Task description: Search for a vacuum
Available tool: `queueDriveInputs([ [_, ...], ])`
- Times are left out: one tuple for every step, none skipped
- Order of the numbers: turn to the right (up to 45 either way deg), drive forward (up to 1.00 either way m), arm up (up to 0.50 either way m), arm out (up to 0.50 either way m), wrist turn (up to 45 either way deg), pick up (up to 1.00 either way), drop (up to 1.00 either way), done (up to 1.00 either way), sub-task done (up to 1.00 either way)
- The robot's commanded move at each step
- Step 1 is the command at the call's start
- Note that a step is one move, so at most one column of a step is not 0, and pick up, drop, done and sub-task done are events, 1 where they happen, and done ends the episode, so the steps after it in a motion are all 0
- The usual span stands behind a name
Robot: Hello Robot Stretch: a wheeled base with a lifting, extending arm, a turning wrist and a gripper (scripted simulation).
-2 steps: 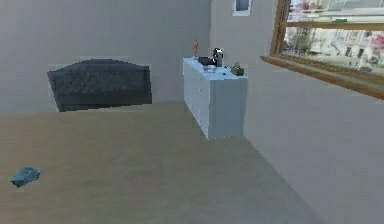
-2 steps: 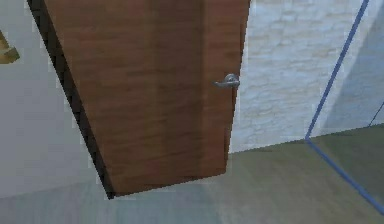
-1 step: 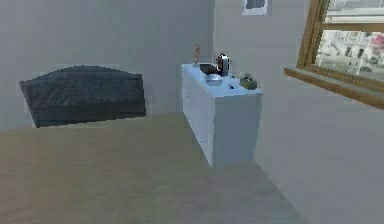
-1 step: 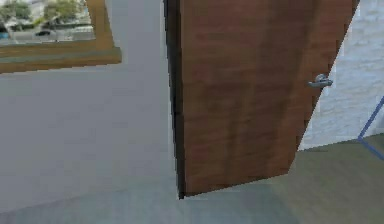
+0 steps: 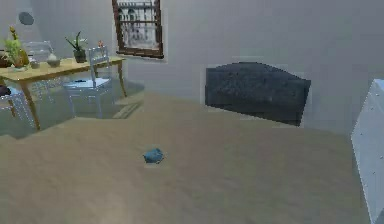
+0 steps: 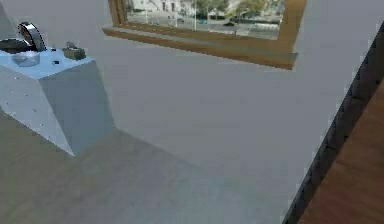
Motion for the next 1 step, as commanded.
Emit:
queueDriveInputs([
  [-39.0,0.00,0.00,0.00,0.0,0.00,0.00,0.00,0.00],
])
